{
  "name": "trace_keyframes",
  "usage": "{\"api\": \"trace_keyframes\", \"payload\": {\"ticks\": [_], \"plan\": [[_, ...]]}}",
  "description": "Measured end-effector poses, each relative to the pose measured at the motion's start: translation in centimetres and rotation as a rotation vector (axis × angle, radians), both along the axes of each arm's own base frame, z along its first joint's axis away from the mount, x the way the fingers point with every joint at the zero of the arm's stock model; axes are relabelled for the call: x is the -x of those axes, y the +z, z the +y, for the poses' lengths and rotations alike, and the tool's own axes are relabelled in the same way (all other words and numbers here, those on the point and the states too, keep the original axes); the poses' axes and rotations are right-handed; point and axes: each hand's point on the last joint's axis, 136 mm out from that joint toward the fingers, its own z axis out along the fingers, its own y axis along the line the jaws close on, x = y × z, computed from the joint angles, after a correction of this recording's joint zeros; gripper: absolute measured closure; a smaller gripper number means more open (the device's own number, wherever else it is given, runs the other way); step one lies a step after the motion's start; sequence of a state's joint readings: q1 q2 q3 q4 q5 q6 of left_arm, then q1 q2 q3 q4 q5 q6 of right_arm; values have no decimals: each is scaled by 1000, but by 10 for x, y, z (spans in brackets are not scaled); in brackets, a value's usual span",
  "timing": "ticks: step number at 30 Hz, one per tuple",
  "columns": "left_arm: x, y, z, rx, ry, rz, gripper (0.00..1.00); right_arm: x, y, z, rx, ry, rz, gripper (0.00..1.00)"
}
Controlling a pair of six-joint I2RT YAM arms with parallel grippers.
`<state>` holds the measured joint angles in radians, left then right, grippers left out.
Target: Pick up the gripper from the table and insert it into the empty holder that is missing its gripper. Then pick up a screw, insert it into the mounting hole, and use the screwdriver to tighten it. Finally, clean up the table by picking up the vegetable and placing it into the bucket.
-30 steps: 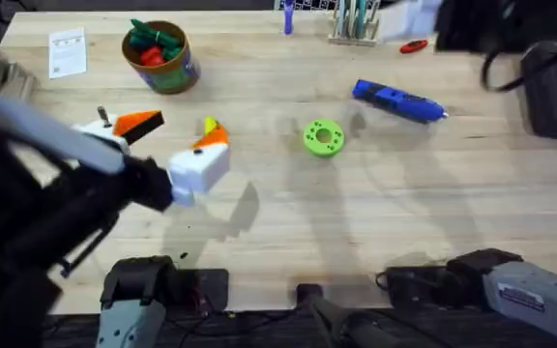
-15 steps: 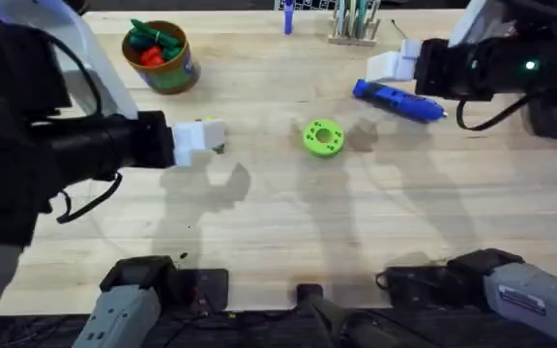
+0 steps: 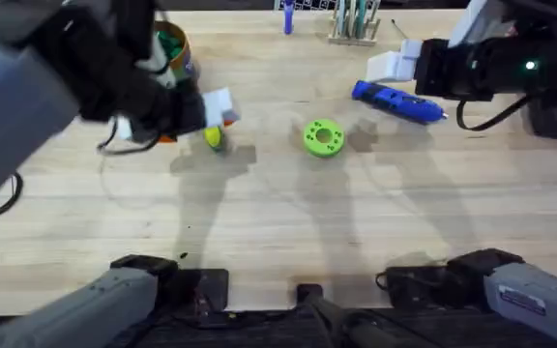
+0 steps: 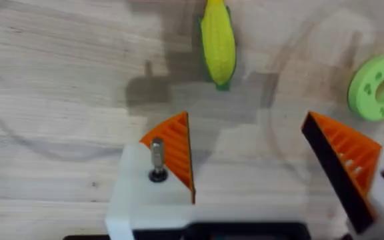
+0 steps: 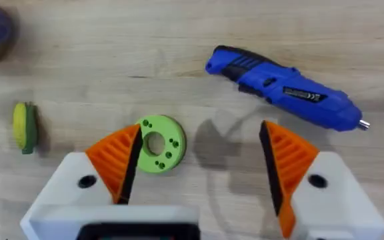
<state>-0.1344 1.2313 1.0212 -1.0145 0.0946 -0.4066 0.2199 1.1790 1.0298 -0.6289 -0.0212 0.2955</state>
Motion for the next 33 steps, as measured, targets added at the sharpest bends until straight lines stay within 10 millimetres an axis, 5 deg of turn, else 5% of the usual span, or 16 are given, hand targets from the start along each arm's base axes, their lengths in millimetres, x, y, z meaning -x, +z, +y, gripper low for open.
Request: {"api": "trace_keyframes", "payload": {"ticks": [5, 11, 17, 22, 24, 28, 30, 33], "plan": [[-32, -13, -4, -32, 83, 74, 14, 1, -1, 0, 1, 0, 5, 10], [-57, -59, -5, -62, 124, 183, 14, 2, -2, 0, 1, 1, 10, 10], [-60, -103, -8, -71, 131, 287, 15, 3, -2, 0, 2, 1, 16, 10], [-59, -108, -7, -79, 135, 305, 39, 6, -5, -1, 5, 1, 31, 10], [-59, -108, -6, -79, 138, 305, 244, 6, -5, -1, 6, 1, 33, 10], [-59, -107, -7, -76, 140, 303, 873, 6, -5, -1, 6, 1, 34, 10], [-60, -107, -7, -74, 139, 299, 976, 6, -5, -1, 6, 1, 34, 10], [-60, -107, -8, -67, 138, 301, 968, 6, -5, -1, 6, 1, 34, 10]]}}
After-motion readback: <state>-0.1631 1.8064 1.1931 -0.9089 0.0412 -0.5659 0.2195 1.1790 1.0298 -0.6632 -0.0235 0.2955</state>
